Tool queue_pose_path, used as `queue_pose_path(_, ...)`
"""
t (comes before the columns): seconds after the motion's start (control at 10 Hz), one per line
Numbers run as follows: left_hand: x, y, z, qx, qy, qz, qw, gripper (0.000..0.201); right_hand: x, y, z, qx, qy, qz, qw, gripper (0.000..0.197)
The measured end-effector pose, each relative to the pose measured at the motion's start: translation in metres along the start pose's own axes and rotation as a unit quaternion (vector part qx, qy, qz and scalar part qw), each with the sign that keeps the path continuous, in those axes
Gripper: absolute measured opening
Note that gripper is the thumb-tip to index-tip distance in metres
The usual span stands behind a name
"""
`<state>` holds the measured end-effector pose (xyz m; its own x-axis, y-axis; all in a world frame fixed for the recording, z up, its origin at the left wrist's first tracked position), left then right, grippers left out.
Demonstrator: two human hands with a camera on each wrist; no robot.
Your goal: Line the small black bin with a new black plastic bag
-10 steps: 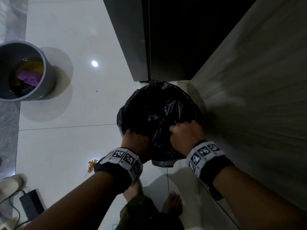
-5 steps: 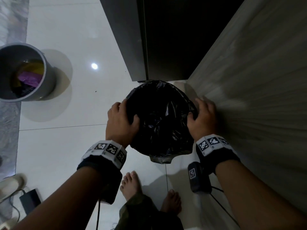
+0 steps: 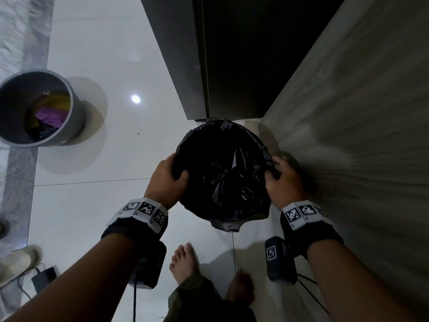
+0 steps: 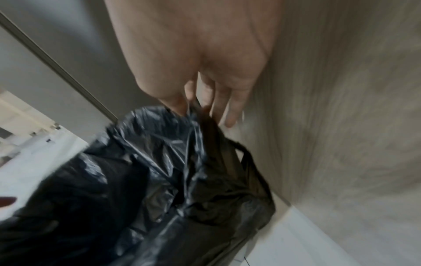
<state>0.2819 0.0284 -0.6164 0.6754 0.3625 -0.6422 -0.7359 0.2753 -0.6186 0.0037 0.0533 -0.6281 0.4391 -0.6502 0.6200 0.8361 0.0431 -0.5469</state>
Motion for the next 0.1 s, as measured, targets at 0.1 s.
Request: queue_pose_path(0.1,-0.0042,-0.0251,0.0345,-0.021,0.008,0.003,1.000,0.039,-0.0011,-0.0198,0.0367,-0.005,0.021,0.012,1.000,0.035)
Point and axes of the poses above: each hand's wrist, its own z-axis away from the middle knuckle, its own y-axis out of the palm, x = y × z, the point moved 7 cm from there along -z, towards the middle knuckle, and after that the axes turned 3 degrees about y, right-handed, at the moved point
